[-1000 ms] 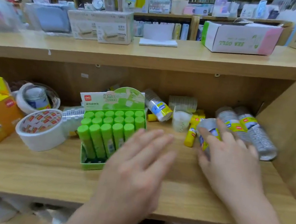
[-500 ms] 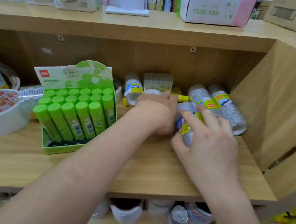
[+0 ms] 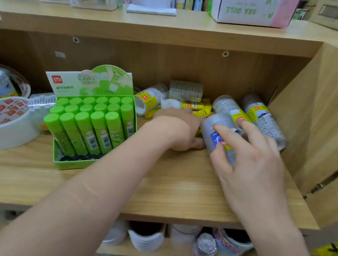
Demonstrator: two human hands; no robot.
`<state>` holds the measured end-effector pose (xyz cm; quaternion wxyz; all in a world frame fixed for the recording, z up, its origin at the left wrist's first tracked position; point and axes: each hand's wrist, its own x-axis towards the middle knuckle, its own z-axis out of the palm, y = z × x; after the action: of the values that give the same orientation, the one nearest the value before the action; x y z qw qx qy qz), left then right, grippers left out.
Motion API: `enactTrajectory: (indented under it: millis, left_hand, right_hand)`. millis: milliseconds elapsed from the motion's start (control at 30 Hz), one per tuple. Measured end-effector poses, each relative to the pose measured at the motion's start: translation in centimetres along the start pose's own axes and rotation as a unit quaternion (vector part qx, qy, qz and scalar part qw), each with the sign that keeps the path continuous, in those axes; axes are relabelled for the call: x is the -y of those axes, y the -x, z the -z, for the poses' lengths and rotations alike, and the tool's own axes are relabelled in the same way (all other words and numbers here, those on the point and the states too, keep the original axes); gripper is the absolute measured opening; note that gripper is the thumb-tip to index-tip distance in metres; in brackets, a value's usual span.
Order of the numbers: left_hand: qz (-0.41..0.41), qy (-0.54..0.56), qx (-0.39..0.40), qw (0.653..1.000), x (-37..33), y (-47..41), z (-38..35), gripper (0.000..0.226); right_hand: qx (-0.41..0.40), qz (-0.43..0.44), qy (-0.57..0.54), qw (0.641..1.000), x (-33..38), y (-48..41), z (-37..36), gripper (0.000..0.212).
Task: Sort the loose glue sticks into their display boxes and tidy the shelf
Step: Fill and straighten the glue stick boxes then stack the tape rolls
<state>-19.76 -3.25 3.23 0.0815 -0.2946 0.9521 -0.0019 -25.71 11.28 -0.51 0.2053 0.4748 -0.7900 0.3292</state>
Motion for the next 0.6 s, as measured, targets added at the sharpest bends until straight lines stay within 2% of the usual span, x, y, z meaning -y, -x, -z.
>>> enactTrajectory:
  millis: [100, 200, 267, 367, 500, 600]
  left_hand:
    - [0.046, 0.056, -0.072, 0.995, -0.5, 0.3, -0.9, 0.038]
    - [0.064, -0.002, -0.138, 0.988, -0.7, 2.3, -1.5, 0.030]
    - [0.072, -0.043, -0.140, 0.987, -0.4, 3.9, -1.6, 0.031]
    - [0.084, -0.072, -0.135, 0.985, -0.3, 5.8, -1.9, 0.032]
    - [0.079, -0.065, -0.175, 0.979, -0.9, 7.5, -2.7, 0.040]
    - [0.063, -0.050, -0.202, 0.976, -1.3, 8.1, -3.0, 0.050]
  right_hand:
    - [0.019, -0.005, 0.001, 1.000, -0.1, 0.0, -0.4, 0.038]
    - [0.024, -0.009, 0.013, 1.000, 0.4, 0.0, -0.1, 0.041]
    - [0.041, -0.002, 0.059, 0.997, 0.8, -0.5, 0.7, 0.037]
    - [0.174, 0.002, 0.108, 0.979, 1.5, -3.2, 2.0, 0.038]
    - [0.301, 0.008, 0.026, 0.953, 1.9, -9.5, 1.4, 0.035]
    - [0.389, 0.041, 0.101, 0.915, 1.9, -13.4, -1.2, 0.029]
